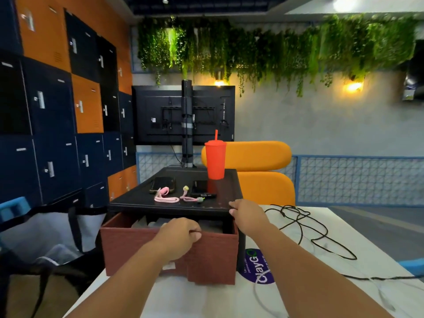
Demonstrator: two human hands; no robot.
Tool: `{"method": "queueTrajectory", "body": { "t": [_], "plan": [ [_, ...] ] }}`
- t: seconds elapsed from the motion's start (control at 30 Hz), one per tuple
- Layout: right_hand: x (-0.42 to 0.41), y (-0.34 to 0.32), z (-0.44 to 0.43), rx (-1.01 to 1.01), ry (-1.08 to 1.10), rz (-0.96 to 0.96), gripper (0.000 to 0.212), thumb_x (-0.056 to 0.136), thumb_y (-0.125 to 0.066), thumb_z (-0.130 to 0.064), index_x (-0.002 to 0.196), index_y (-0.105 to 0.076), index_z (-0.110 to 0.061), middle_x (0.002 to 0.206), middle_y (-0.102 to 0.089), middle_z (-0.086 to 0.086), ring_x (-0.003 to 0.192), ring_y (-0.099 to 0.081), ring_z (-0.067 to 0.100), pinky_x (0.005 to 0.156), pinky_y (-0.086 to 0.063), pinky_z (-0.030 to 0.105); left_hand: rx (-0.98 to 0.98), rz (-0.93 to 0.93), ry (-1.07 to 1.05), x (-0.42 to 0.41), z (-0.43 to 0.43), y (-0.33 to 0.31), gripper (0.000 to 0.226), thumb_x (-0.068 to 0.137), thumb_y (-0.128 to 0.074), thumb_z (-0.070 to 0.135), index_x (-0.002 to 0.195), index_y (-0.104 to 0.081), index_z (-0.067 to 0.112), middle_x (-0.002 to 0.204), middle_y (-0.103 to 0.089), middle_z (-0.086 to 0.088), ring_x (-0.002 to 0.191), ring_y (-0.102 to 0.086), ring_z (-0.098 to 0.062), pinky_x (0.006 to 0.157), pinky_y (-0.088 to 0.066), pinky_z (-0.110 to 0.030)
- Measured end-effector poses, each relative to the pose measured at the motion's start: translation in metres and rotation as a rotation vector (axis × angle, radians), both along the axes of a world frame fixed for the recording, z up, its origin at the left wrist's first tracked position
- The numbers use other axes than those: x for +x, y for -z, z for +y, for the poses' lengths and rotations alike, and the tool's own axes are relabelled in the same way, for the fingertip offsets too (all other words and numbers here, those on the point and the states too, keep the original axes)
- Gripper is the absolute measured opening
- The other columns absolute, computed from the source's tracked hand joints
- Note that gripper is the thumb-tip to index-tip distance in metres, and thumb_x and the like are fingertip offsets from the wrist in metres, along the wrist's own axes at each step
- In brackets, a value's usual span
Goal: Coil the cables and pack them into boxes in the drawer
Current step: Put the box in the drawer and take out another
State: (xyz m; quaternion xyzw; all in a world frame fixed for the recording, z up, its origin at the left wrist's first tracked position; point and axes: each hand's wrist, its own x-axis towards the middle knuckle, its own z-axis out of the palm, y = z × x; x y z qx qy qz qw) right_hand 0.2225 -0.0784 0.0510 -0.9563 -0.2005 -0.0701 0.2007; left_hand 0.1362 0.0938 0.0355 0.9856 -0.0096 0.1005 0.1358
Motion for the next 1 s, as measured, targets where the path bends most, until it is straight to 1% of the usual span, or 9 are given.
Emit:
{"method": "queueTrajectory", "body": {
  "t": [0.1,0.27,0.4,0.47,0.53,0.7,0.8,0.93,1.0],
  "plan": [
    [0.004,-0.003,0.001,0.007,-0.001,0.015,0.039,0.099,-0.042,-0.02,0.137,-0.044,-0.012,0.143,-0.043,0.01,0.131,-0.041,0.025,0.101,-0.035,0.03,-0.047,0.045,0.01,0.002,0.003,-0.001,0.015,0.095,-0.05,0.031,0.085,-0.061,0.03,0.085,-0.057,0.009,0.087,-0.051,-0.013,0.077,-0.032,-0.024],
    [0.006,-0.003,0.001,-0.025,-0.007,-0.011,0.039,0.099,-0.041,-0.02,0.138,-0.044,-0.013,0.143,-0.042,0.009,0.131,-0.04,0.026,0.101,-0.035,0.029,-0.096,0.057,0.016,0.004,0.005,0.001,0.019,0.094,-0.053,0.031,0.076,-0.056,0.033,0.08,-0.057,0.011,0.085,-0.053,-0.012,0.076,-0.035,-0.024],
    [0.005,-0.004,0.001,-0.047,-0.001,-0.04,0.039,0.098,-0.043,-0.021,0.136,-0.045,-0.014,0.141,-0.044,0.009,0.13,-0.041,0.026,0.1,-0.035,0.03,-0.112,0.069,0.009,0.003,0.005,0.001,0.029,0.094,-0.053,0.03,0.065,-0.053,0.034,0.076,-0.056,0.01,0.082,-0.053,-0.014,0.075,-0.038,-0.024],
    [0.006,-0.005,0.002,-0.054,0.001,-0.034,0.039,0.098,-0.044,-0.02,0.136,-0.045,-0.014,0.141,-0.044,0.009,0.129,-0.042,0.026,0.1,-0.036,0.03,-0.111,0.08,0.004,0.003,0.005,0.001,0.024,0.094,-0.053,0.031,0.07,-0.056,0.034,0.084,-0.061,0.007,0.088,-0.056,-0.015,0.077,-0.039,-0.024],
    [0.007,-0.008,0.003,-0.081,0.004,-0.024,0.039,0.098,-0.044,-0.019,0.137,-0.044,-0.014,0.142,-0.043,0.01,0.13,-0.041,0.027,0.1,-0.037,0.031,-0.106,0.081,0.001,0.003,0.004,0.0,0.016,0.094,-0.052,0.032,0.082,-0.062,0.032,0.093,-0.065,0.006,0.093,-0.058,-0.015,0.078,-0.04,-0.024],
    [0.006,-0.012,0.008,-0.183,0.024,-0.06,0.035,0.097,-0.043,-0.013,0.131,-0.05,-0.012,0.135,-0.049,0.013,0.123,-0.047,0.028,0.096,-0.042,0.035,-0.119,0.076,0.008,0.003,0.004,-0.001,0.014,0.094,-0.053,0.03,0.088,-0.065,0.029,0.097,-0.067,0.005,0.091,-0.058,-0.012,0.076,-0.04,-0.023],
    [0.007,-0.01,0.009,-0.228,0.032,-0.084,0.034,0.096,-0.044,-0.011,0.129,-0.052,-0.013,0.133,-0.051,0.013,0.12,-0.049,0.029,0.094,-0.043,0.035,-0.124,0.081,0.013,0.004,0.004,0.0,0.014,0.094,-0.053,0.029,0.085,-0.064,0.029,0.096,-0.067,0.005,0.091,-0.058,-0.012,0.075,-0.04,-0.023],
    [0.009,-0.011,0.009,-0.254,0.037,-0.086,0.034,0.097,-0.044,-0.013,0.129,-0.053,-0.013,0.132,-0.052,0.012,0.121,-0.049,0.028,0.094,-0.043,0.035,-0.139,0.092,0.008,0.004,0.004,0.0,0.014,0.093,-0.054,0.03,0.086,-0.067,0.029,0.094,-0.067,0.005,0.09,-0.059,-0.013,0.08,-0.047,-0.028],
    [0.009,-0.011,0.01,-0.249,0.044,-0.082,0.033,0.096,-0.044,-0.015,0.128,-0.054,-0.012,0.132,-0.053,0.012,0.12,-0.05,0.028,0.094,-0.044,0.035,-0.135,0.097,0.006,0.004,0.005,0.0,0.018,0.093,-0.054,0.03,0.078,-0.063,0.034,0.09,-0.065,0.007,0.088,-0.058,-0.014,0.078,-0.046,-0.028]
  ]
}}
